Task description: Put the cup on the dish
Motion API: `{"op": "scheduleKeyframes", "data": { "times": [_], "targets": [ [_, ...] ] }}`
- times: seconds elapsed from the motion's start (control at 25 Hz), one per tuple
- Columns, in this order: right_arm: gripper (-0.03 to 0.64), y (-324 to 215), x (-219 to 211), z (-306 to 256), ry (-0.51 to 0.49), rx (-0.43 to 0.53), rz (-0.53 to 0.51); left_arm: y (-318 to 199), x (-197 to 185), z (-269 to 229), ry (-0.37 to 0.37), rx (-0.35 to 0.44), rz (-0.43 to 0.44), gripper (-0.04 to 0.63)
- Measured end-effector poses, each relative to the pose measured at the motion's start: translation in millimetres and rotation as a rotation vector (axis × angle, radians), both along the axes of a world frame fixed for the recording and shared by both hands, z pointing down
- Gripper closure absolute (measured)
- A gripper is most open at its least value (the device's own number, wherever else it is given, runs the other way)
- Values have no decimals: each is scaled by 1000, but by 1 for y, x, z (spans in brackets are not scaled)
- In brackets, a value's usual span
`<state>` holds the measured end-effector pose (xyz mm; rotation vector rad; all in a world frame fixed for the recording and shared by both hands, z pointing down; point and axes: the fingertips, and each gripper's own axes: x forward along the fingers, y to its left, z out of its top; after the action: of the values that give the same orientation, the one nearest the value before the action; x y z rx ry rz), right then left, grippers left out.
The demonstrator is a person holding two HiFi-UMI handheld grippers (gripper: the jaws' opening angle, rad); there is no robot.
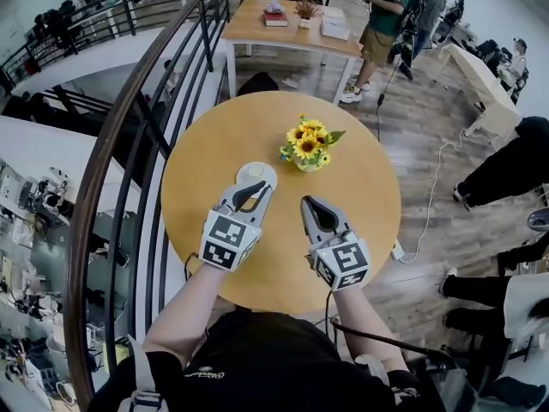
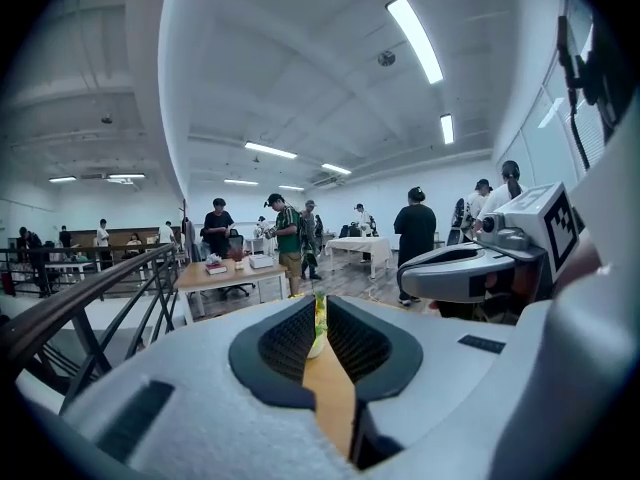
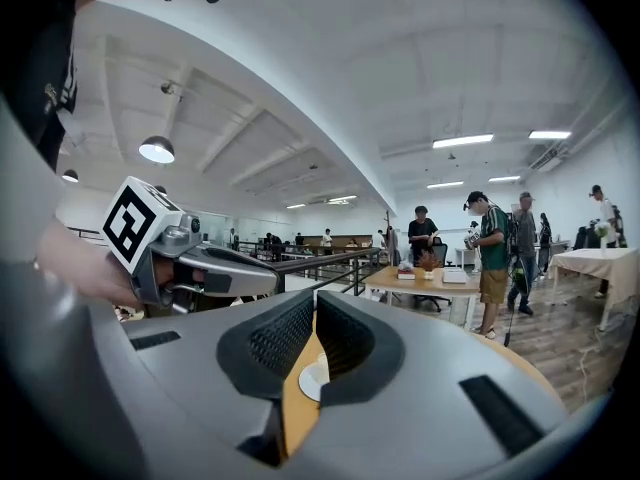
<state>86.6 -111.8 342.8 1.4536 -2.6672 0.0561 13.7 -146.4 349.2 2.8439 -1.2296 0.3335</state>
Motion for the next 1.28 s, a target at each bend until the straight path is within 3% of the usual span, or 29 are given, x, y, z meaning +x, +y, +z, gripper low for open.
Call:
{"op": "scheduleKeyframes", "data": {
  "times": [0.28,1.28],
  "targets": [
    [604,3,-8,-17,-6,32,-12,9,-2,-10,6,11,5,589],
    [606,1,-10,-14,-15,15,-7,14,3,-7,1,9,27,589]
  ]
}}
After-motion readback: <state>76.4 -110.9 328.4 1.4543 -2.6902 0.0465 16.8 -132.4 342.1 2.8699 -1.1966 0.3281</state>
